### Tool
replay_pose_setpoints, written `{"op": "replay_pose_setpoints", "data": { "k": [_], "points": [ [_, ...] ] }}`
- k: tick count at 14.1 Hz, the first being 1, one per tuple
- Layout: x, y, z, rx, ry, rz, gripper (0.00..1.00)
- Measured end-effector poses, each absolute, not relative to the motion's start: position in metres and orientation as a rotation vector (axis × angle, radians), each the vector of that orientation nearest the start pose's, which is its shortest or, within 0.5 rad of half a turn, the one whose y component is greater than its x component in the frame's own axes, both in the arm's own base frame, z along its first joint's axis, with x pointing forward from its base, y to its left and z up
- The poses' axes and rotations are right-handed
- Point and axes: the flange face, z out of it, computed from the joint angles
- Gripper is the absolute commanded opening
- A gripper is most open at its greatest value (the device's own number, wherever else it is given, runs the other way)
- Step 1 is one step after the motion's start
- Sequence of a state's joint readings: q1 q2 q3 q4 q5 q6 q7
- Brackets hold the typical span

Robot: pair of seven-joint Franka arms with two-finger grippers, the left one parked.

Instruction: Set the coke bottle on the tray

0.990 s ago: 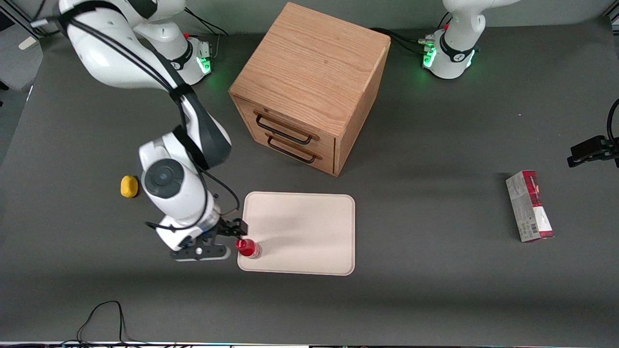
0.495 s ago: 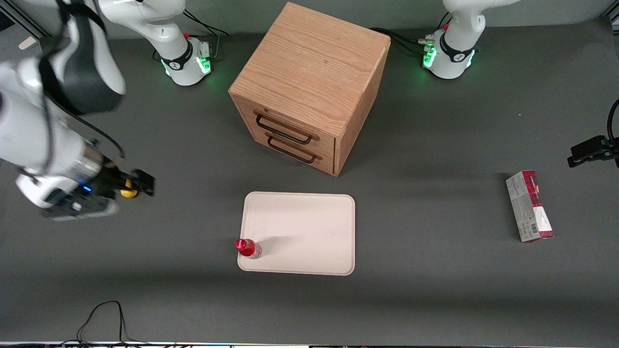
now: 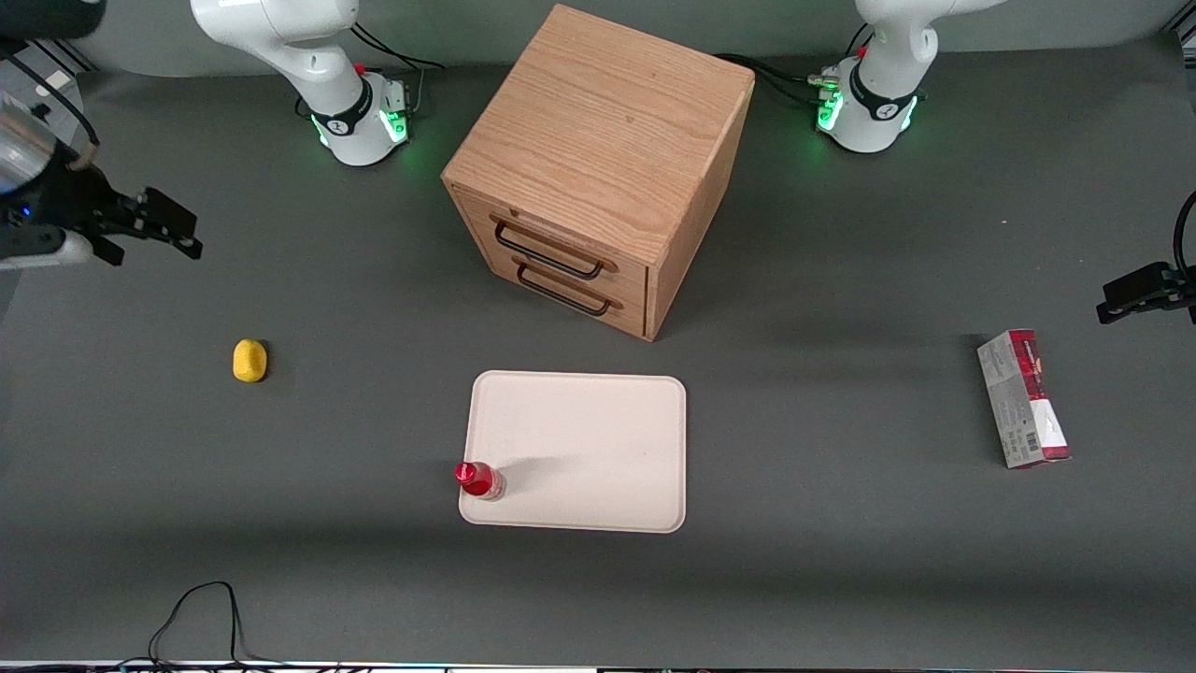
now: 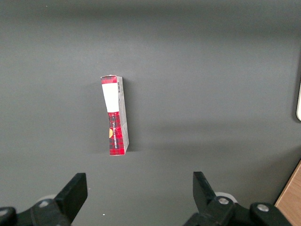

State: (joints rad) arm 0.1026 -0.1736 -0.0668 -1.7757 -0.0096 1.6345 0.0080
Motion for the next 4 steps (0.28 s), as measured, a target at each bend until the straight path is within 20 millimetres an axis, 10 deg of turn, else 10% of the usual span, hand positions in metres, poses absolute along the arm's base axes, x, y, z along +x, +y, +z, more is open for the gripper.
{"op": "replay_pose_setpoints", "data": {
  "k": [4],
  "points": [
    [0.504,0.011,0.613,-3.138,-0.037,-0.011,1.00]
  ]
}}
